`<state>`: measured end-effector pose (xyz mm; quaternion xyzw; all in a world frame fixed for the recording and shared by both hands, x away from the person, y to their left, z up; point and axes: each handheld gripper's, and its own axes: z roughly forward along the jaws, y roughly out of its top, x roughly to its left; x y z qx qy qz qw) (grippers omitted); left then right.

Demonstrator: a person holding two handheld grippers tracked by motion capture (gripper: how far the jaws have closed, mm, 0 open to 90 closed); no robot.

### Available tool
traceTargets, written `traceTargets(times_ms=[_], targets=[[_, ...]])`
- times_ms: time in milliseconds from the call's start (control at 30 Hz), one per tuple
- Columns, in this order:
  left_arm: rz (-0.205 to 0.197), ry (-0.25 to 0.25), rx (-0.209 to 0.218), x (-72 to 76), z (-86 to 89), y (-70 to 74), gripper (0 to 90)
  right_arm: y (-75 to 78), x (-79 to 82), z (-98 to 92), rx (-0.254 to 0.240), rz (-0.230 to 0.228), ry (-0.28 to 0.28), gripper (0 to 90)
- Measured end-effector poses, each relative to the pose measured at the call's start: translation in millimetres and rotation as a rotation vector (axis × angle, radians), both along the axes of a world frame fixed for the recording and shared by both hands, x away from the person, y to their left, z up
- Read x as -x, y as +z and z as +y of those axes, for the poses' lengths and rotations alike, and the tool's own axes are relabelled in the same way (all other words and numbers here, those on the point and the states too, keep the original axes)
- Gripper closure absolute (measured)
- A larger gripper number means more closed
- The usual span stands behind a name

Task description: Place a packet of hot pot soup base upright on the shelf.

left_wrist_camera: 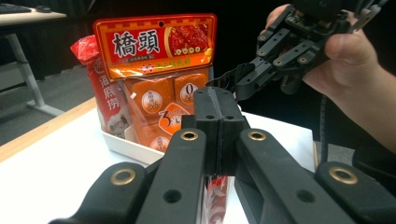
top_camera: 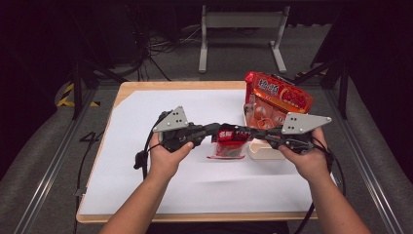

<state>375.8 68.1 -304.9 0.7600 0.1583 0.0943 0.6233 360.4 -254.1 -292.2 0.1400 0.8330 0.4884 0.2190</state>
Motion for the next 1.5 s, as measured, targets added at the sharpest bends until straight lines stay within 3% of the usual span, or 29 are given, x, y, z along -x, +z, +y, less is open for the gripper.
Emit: traceTargets(times_ms=[367, 1000, 1500], targets=[[-0.029, 0.011, -0.018, -9.7, -14.0, 7.9, 90.0, 14.1, 2.3, -8.4, 0.027, -0.024, -0.050, 90.0], [-0.024, 0.010, -0.018, -30.3, -40.3, 9.4, 90.0, 29.4, 0.4, -26.1, 0.057, -0.025, -0.121, 90.0], [-0.036, 0.007, -0.019, -37.4, -64.5, 12.6, 90.0, 39.5, -1.2, -42.7, 0.084, -0.069, -0.183, 90.0]])
